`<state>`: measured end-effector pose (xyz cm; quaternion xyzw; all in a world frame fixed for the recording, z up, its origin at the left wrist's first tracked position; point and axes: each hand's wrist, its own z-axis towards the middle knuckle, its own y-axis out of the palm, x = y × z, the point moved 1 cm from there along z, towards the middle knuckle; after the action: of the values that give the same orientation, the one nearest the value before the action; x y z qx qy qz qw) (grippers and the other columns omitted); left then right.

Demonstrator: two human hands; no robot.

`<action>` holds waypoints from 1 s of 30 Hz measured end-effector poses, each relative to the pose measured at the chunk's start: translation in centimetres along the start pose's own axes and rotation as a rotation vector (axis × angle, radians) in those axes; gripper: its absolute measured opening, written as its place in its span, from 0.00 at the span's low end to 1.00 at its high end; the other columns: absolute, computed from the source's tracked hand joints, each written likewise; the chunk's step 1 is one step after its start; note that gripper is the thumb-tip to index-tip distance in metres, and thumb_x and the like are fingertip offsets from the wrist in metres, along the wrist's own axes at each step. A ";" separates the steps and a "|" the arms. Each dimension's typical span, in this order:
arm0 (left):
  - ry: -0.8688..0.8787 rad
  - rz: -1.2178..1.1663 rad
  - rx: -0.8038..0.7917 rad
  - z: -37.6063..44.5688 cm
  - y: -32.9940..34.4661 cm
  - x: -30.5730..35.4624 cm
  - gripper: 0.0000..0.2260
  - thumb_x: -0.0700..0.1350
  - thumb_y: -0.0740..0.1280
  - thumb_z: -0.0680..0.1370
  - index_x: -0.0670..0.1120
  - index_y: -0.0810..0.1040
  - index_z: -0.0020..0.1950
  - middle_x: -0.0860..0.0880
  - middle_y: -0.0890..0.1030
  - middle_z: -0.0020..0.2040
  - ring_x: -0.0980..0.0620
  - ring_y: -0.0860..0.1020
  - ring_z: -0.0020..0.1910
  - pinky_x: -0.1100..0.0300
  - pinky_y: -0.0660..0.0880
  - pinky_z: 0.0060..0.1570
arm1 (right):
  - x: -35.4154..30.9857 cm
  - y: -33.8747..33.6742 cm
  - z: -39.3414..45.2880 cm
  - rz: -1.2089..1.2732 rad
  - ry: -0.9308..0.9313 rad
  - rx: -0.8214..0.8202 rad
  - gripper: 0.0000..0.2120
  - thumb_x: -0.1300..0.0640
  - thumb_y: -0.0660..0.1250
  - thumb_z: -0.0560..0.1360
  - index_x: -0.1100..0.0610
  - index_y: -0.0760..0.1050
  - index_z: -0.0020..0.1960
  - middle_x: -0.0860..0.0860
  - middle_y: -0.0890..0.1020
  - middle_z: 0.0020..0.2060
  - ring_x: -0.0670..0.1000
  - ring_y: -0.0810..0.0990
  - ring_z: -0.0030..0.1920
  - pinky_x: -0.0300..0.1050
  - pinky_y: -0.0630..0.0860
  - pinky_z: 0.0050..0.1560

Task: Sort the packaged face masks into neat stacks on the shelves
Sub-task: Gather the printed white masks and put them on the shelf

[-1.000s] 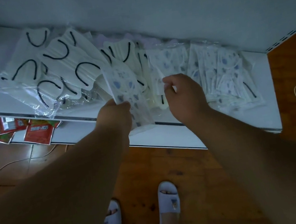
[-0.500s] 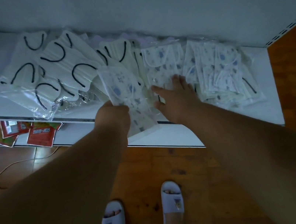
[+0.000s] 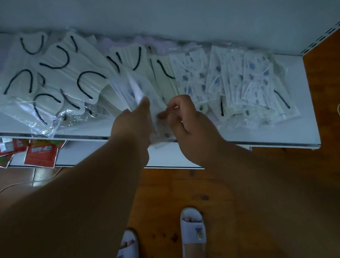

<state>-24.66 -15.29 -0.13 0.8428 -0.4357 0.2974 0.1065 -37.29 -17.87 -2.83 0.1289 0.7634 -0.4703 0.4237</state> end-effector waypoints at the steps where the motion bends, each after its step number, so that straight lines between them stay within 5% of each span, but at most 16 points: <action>1: 0.009 -0.004 -0.011 0.3 -0.1 -0.2 0.22 0.54 0.59 0.83 0.42 0.71 0.71 0.41 0.74 0.70 0.40 0.73 0.68 0.53 0.74 0.54 | 0.4 0.0 0.2 -0.015 0.004 0.042 0.10 0.55 0.55 0.83 0.54 0.66 0.64 0.50 0.82 0.56 0.49 0.81 0.50 0.48 0.79 0.48; 6: 0.000 -0.021 -0.132 0.7 0.3 -0.6 0.30 0.65 0.70 0.70 0.47 0.78 0.64 0.42 0.83 0.57 0.39 0.84 0.51 0.46 0.82 0.51 | 1.7 -0.5 2.1 -0.059 0.014 -0.027 0.15 0.61 0.56 0.82 0.54 0.74 0.65 0.51 0.81 0.59 0.51 0.80 0.58 0.52 0.77 0.58; 10: 0.059 0.052 0.005 1.7 0.1 -1.2 0.09 0.47 0.69 0.78 0.47 0.77 0.57 0.46 0.82 0.51 0.42 0.82 0.50 0.44 0.81 0.53 | 2.1 -0.6 2.3 -0.097 -0.063 -0.038 0.14 0.64 0.57 0.81 0.58 0.77 0.62 0.55 0.79 0.62 0.53 0.77 0.61 0.54 0.74 0.63; 13: 0.070 0.096 0.026 1.9 0.4 -1.5 0.10 0.40 0.64 0.79 0.51 0.76 0.59 0.45 0.81 0.52 0.41 0.80 0.51 0.46 0.80 0.54 | 3.0 -0.5 2.9 -0.350 0.042 0.092 0.20 0.61 0.58 0.81 0.51 0.72 0.71 0.60 0.57 0.78 0.58 0.53 0.79 0.54 0.52 0.78; 16: 0.144 0.168 0.036 2.2 0.5 -1.4 0.14 0.40 0.64 0.80 0.48 0.77 0.65 0.48 0.79 0.47 0.47 0.78 0.44 0.58 0.74 0.38 | 4.5 -1.0 3.8 -0.497 0.319 -0.040 0.26 0.48 0.57 0.83 0.43 0.54 0.79 0.60 0.40 0.79 0.61 0.36 0.79 0.57 0.41 0.78; 21: 0.198 0.213 0.044 2.3 0.2 -1.6 0.14 0.40 0.63 0.80 0.47 0.76 0.66 0.48 0.79 0.46 0.51 0.76 0.39 0.61 0.70 0.31 | 5.1 -0.9 3.8 -0.641 0.296 -0.073 0.30 0.49 0.54 0.83 0.55 0.48 0.81 0.54 0.46 0.81 0.58 0.40 0.80 0.56 0.38 0.78; 24: 0.206 0.233 0.061 2.4 -0.1 -1.6 0.12 0.39 0.63 0.80 0.47 0.76 0.63 0.46 0.79 0.47 0.49 0.76 0.37 0.61 0.70 0.31 | 5.3 -1.0 3.2 -0.675 0.241 -0.075 0.29 0.50 0.53 0.83 0.50 0.47 0.81 0.53 0.49 0.80 0.58 0.41 0.80 0.57 0.37 0.78; 27: 0.198 0.253 0.055 2.5 -0.3 -1.6 0.13 0.40 0.64 0.80 0.47 0.75 0.64 0.44 0.80 0.52 0.45 0.79 0.44 0.59 0.72 0.36 | 5.2 -1.1 2.7 -0.735 0.196 -0.117 0.28 0.52 0.53 0.83 0.43 0.48 0.80 0.55 0.48 0.80 0.60 0.38 0.79 0.58 0.34 0.77; 30: 0.193 0.267 0.049 2.7 -0.4 -1.8 0.14 0.40 0.64 0.80 0.46 0.74 0.66 0.43 0.80 0.56 0.43 0.79 0.49 0.57 0.75 0.39 | 5.3 -1.0 2.9 -0.730 0.217 -0.091 0.29 0.54 0.54 0.83 0.53 0.49 0.81 0.53 0.50 0.80 0.57 0.40 0.80 0.57 0.36 0.77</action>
<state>-24.06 -15.05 -3.35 0.7475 -0.5242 0.3988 0.0867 -39.55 -21.89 -6.88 -0.1214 0.8195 -0.5396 0.1502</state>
